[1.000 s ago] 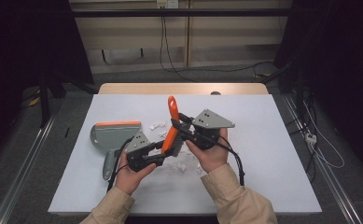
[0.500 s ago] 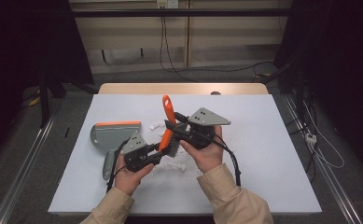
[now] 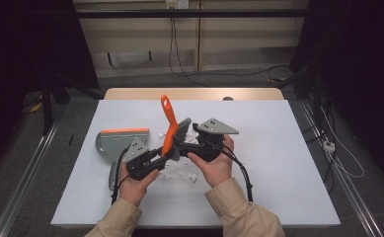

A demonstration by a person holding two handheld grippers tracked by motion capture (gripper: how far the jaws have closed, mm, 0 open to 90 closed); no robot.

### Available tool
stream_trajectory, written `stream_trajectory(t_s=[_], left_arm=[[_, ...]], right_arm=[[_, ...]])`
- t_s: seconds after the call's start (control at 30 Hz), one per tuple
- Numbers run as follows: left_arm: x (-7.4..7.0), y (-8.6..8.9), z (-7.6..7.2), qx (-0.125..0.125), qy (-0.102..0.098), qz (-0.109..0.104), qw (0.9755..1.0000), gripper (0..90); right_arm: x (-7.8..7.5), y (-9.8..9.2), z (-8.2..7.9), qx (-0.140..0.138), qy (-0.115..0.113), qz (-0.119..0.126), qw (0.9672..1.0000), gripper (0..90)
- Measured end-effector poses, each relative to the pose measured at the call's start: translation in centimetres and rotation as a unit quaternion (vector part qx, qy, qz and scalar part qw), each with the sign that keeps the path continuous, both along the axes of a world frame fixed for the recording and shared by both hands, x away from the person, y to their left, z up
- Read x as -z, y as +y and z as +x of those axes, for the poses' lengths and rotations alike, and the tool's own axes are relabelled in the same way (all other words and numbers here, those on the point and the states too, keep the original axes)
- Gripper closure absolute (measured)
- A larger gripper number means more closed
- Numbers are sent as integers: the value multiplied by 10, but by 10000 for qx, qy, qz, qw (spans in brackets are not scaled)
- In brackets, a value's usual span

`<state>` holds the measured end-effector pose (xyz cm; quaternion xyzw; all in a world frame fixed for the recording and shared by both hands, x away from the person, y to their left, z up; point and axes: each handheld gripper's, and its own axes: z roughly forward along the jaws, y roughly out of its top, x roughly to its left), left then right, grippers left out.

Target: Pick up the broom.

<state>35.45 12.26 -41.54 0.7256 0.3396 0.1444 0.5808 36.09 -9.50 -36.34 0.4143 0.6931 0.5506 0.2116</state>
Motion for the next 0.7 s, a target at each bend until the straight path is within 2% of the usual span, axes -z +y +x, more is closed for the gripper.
stream_trajectory(t_s=[0.23,0.33,0.4,0.47,0.5,0.53,0.57,0.6,0.63,0.7], left_arm=[[1,-1,-1,-101,-4,-17,9999,707],[2,-3,-2,-129,-61,2,9999,707],[1,-6,-3,-122,-108,9,9999,707],[1,-10,-6,-136,-194,83,9997,706],[1,-11,-7,-122,-176,68,9997,705],[1,-12,-7,-109,-157,48,9998,698],[0,-13,-8,-102,-215,130,9996,698],[-1,-13,-9,-86,-237,129,9996,691],[-2,-15,-10,-67,-207,71,9997,691],[-4,-17,-12,-60,-267,130,9995,685]], right_arm=[[3,10,2,15,111,70,9999,200],[7,16,2,101,204,66,9997,197],[10,21,3,69,293,83,9995,230],[13,27,3,148,365,126,9991,196],[13,29,4,203,381,142,9990,206],[14,31,5,346,472,162,9982,276],[14,31,5,346,472,162,9982,276],[16,30,7,388,684,322,9964,311],[16,30,7,388,684,322,9964,311],[17,29,9,419,797,425,9950,343]])
